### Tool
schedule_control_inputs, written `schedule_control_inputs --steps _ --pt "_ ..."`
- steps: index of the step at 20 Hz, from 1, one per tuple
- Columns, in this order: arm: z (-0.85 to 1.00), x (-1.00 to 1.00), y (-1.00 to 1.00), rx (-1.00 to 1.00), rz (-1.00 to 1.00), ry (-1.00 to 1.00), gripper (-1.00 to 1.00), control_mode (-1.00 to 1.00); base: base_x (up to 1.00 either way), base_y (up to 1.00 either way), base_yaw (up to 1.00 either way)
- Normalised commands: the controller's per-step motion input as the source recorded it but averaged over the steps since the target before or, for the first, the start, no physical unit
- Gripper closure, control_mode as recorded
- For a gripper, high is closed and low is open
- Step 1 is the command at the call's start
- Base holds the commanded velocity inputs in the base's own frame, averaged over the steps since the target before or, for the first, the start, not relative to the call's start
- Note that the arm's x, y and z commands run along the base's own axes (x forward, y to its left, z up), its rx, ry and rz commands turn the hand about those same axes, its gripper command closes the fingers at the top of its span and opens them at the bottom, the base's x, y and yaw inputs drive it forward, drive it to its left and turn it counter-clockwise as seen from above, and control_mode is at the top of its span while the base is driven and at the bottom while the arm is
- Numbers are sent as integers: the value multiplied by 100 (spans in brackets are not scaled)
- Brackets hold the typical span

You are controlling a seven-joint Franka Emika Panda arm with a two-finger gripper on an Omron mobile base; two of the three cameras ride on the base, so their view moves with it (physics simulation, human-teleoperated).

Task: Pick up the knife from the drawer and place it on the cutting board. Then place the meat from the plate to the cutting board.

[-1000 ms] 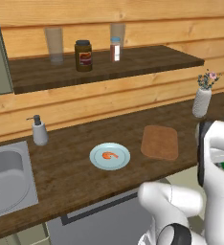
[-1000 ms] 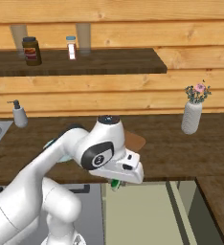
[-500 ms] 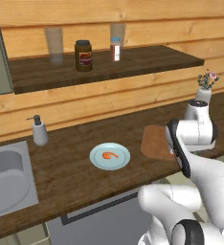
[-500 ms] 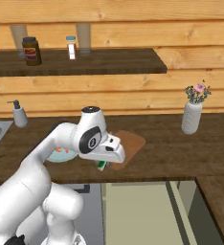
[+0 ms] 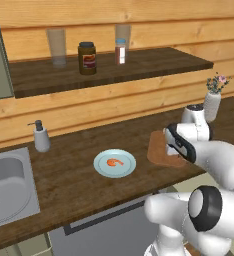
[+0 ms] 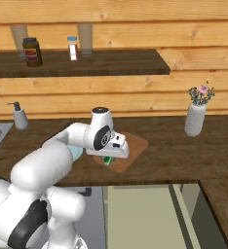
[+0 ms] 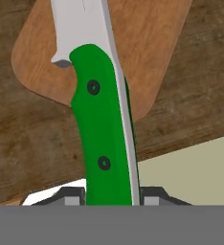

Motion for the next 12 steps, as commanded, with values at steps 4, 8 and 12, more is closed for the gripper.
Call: schedule_control_inputs --steps 4,8,12 --pt "-23 66 -1 6 2 0 100 -100 0 0 0" --pt "-39 53 -26 2 0 0 100 -100 0 0 0" --pt "-46 47 -43 0 0 3 100 -100 0 0 0"
